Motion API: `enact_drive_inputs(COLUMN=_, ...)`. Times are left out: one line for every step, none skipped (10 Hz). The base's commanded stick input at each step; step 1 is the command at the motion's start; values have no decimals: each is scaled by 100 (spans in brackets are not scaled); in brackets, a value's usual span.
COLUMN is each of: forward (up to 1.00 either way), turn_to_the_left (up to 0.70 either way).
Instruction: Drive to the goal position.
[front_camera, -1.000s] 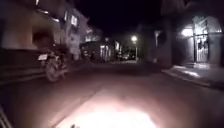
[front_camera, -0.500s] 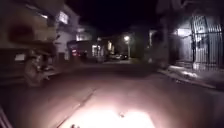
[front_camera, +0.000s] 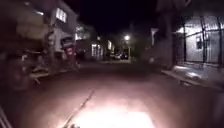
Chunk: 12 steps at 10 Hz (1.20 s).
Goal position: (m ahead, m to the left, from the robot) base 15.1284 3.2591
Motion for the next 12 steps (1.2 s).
enact_drive_inputs(forward=100, turn_to_the_left=0)
enact_drive_inputs(forward=100, turn_to_the_left=0)
enact_drive_inputs(forward=100, turn_to_the_left=0)
enact_drive_inputs(forward=100, turn_to_the_left=0)
enact_drive_inputs(forward=100, turn_to_the_left=0)
enact_drive_inputs(forward=100, turn_to_the_left=0)
enact_drive_inputs(forward=100, turn_to_the_left=0)
enact_drive_inputs(forward=100, turn_to_the_left=0)
enact_drive_inputs(forward=100, turn_to_the_left=0)
enact_drive_inputs(forward=100, turn_to_the_left=0)
enact_drive_inputs(forward=100, turn_to_the_left=0)
enact_drive_inputs(forward=100, turn_to_the_left=0)
